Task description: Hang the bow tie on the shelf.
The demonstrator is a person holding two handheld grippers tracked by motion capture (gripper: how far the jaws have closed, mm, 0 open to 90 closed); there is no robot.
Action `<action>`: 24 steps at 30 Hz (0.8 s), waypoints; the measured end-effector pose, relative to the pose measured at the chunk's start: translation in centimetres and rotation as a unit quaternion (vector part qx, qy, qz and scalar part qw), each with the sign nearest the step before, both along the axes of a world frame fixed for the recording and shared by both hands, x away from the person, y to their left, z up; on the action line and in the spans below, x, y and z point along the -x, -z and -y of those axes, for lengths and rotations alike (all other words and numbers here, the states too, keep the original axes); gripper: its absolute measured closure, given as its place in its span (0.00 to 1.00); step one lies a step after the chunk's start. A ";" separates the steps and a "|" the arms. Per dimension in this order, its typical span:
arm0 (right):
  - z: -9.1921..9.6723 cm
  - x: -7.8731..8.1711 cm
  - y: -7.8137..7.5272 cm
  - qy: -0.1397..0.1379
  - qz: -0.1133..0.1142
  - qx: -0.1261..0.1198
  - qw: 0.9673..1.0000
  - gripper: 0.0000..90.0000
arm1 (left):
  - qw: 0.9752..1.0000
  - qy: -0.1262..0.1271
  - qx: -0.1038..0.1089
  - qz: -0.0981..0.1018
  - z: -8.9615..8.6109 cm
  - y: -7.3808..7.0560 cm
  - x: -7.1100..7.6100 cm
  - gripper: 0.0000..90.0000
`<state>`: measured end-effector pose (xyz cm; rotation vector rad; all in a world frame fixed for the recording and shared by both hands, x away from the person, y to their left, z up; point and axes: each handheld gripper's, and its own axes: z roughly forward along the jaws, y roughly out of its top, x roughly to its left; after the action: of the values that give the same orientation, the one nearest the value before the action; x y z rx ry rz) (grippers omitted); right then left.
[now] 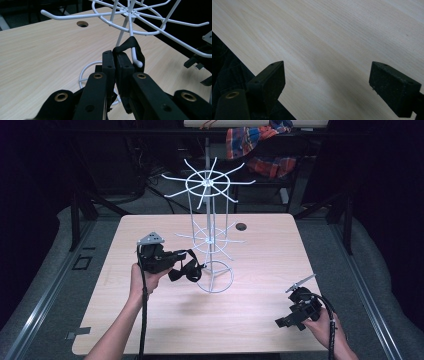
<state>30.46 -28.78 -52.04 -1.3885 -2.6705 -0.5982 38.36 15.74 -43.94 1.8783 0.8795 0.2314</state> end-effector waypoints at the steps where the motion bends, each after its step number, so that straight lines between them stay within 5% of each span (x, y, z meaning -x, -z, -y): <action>1: -0.1 0.0 0.1 0.003 -0.001 -0.007 1.000 0.15 | 1.000 -0.004 0.007 -0.001 0.1 0.2 -0.1 0.96; 9: -0.1 0.0 0.1 0.003 -0.002 -0.009 1.000 0.15 | 0.999 -0.004 0.031 -0.007 0.8 1.2 -0.3 0.95; 21: -0.2 0.0 0.0 -0.010 -0.002 0.002 1.000 0.15 | 1.000 -0.001 0.026 -0.004 0.4 1.2 -0.1 0.87; 23: -0.1 0.0 0.0 -0.003 -0.003 -0.008 1.000 0.15 | 1.000 0.001 0.025 -0.004 0.3 1.1 0.0 0.85; 24: -0.3 0.4 0.4 0.030 0.013 -0.032 0.999 0.15 | 1.000 0.002 0.025 -0.006 0.3 1.1 0.0 0.83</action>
<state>30.10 -28.45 -52.44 -1.4595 -2.6117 -0.7060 38.37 15.46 -45.02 1.8375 0.8806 0.1950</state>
